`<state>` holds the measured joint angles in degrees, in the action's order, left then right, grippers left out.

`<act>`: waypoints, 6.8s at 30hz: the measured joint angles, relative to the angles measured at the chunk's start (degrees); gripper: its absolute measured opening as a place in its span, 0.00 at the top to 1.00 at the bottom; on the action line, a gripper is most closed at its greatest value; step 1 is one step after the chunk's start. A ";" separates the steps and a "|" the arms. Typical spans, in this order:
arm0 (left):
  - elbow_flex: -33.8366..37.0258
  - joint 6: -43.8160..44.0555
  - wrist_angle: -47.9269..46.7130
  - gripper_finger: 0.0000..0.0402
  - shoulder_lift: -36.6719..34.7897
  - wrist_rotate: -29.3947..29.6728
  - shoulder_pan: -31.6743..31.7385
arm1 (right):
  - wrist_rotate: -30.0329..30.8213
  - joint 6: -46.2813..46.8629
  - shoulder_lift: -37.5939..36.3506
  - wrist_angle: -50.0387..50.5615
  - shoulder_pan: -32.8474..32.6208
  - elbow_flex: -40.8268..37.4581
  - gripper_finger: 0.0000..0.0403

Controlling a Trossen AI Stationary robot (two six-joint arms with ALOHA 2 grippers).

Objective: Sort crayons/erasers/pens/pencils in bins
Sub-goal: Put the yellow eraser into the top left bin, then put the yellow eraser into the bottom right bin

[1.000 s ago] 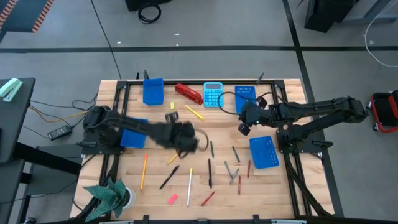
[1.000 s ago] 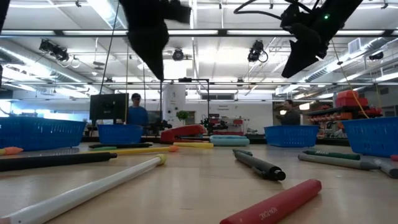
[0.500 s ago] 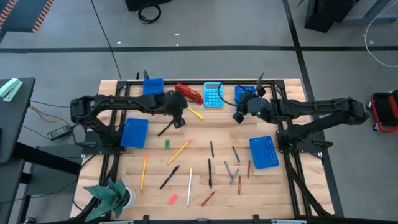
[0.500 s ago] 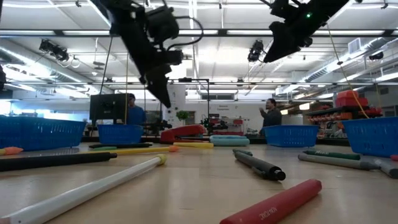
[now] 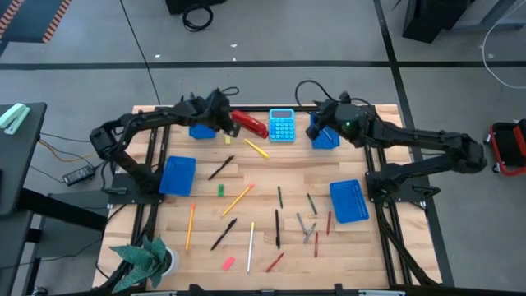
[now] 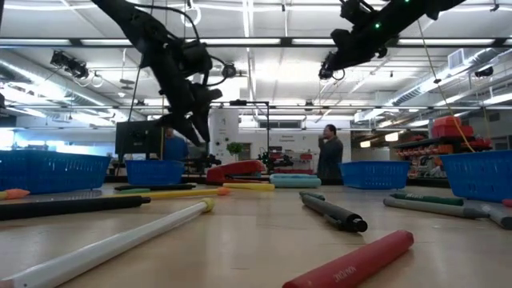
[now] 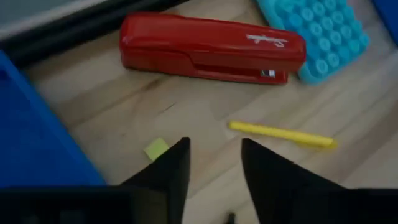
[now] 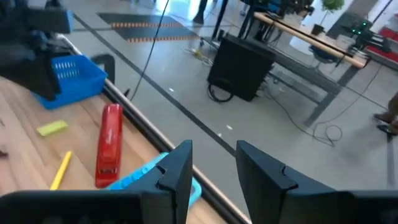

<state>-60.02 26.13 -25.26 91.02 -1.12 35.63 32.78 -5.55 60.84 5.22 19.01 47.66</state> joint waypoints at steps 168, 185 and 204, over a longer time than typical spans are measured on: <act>28.82 -18.86 91.60 0.98 1.49 -20.46 -18.74 | -29.44 62.49 23.42 40.57 -2.86 5.51 0.63; 39.74 -23.78 93.71 0.97 1.56 -19.89 -16.30 | -27.46 69.99 35.14 43.62 0.39 8.13 0.45; 39.48 -25.38 95.41 0.95 1.56 -19.93 -15.81 | -27.04 79.55 38.83 38.53 -0.75 8.11 0.52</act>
<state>-20.53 0.75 70.15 92.58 -21.06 19.81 5.73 74.00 99.67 43.75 18.25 55.77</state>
